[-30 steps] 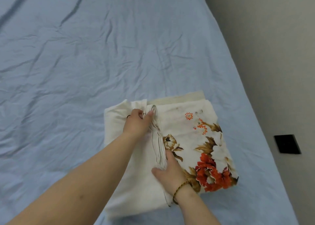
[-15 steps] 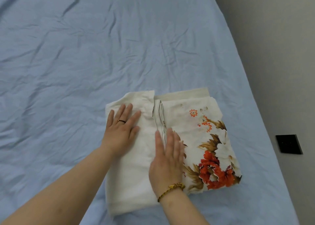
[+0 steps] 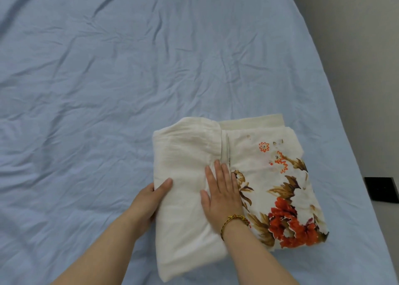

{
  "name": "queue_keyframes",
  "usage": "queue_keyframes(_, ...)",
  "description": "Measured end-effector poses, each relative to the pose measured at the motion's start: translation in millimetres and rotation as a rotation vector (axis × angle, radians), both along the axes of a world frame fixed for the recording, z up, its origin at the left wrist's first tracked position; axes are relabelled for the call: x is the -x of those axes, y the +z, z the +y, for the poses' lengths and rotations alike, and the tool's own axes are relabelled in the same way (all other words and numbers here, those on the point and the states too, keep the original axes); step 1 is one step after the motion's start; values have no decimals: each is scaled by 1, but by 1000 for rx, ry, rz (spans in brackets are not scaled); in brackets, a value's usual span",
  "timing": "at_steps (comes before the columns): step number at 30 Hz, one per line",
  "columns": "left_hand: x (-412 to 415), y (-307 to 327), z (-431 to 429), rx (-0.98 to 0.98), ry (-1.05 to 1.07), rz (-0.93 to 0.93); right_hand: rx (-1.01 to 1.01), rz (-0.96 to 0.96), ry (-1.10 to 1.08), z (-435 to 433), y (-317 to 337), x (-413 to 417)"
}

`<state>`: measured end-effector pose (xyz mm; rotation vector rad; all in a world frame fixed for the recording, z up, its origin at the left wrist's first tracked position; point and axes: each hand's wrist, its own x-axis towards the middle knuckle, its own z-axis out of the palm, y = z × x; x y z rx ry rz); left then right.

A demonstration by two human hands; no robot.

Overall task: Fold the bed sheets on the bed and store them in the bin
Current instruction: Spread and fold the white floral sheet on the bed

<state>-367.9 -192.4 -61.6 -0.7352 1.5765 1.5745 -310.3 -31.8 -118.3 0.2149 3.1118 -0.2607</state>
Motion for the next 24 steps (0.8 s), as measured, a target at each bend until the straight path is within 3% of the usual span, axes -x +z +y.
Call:
queue_keyframes(5, -2, 0, 1, 118, 32, 87, -32, 7, 34, -3, 12, -25)
queue_keyframes(9, -3, 2, 3, 117, 32, 117, -15, 3, 114, -1, 13, -79)
queue_keyframes(12, -3, 3, 3, 103, 38, 131, -29, -59, 77, -1, 18, -73)
queue_keyframes(16, -4, 9, 1, 99, 42, 148, 49, -152, -64, -14, 36, -55)
queue_keyframes(19, -10, 15, -4, 68, 58, 151, 153, -99, -236, -29, 54, -34)
queue_keyframes(20, -12, 20, -9, 73, 67, 158, 180, -101, -244, -34, 59, -29)
queue_keyframes(22, -15, 28, -24, 95, 92, 166, 349, -306, -226, -46, 66, -22)
queue_keyframes(24, -17, 35, -54, 131, 134, 162, 391, -343, -151, -70, 72, -19)
